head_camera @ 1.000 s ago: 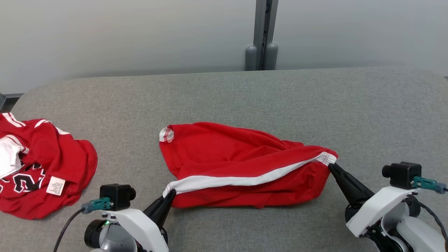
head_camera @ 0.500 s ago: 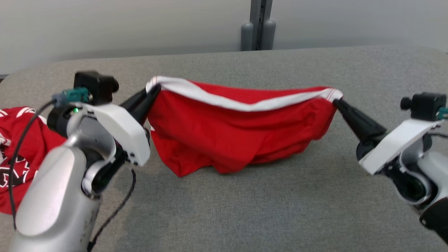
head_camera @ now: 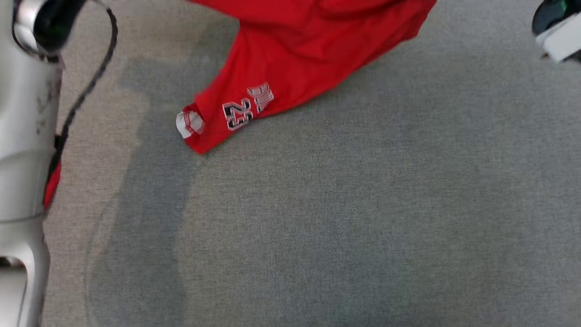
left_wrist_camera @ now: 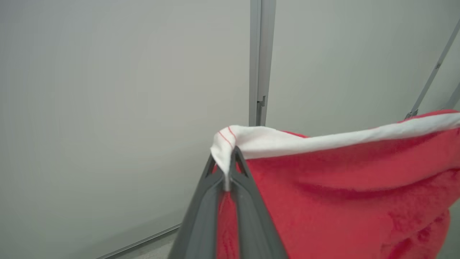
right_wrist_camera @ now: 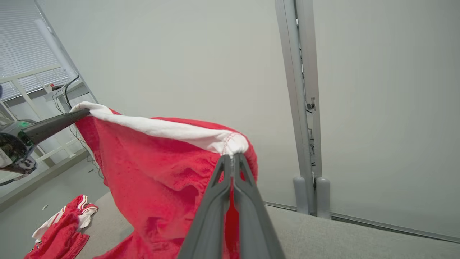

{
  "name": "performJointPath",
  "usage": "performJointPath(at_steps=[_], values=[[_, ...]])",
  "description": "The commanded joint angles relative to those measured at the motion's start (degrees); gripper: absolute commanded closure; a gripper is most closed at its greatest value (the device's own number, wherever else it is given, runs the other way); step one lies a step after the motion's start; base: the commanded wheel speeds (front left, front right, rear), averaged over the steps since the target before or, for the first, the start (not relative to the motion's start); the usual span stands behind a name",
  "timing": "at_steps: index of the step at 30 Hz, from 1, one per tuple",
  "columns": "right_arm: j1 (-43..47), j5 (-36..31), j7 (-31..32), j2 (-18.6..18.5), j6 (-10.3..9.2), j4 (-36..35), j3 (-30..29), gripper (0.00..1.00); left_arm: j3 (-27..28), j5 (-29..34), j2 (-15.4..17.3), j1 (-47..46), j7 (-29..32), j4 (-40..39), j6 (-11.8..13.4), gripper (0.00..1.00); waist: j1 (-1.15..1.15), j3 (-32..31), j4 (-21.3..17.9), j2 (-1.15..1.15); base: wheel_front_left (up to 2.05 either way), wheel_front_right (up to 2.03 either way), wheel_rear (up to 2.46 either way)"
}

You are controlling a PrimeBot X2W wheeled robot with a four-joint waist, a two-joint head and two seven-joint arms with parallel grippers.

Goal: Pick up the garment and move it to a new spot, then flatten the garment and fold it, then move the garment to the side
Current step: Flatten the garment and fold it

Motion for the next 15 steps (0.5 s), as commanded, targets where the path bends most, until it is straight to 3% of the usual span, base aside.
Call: performJointPath(at_steps=[1,9,15], values=[[-2.94,0.56,-0.61,-0.65,0.01,0.36,0.09,1.0,-0.17,0.71,-0.37,-3.47,-0.76,1.71,0.09,1.0,0.0,4.93,-0.19,0.0,0.0,0.0,0.0],[-19.12,2.92,-6.62,-0.44,0.01,3.85,-0.95,1.0,1.17,2.52,-1.72,-22.24,-7.82,12.69,0.81,1.0,0.0,10.84,-0.45,0.0,0.0,0.0,0.0],[-23.78,4.39,-8.59,0.67,0.01,5.35,0.84,1.0,2.14,1.32,-3.19,-29.04,-12.92,20.17,0.8,1.0,0.0,10.3,-0.79,0.0,0.0,0.0,0.0]])
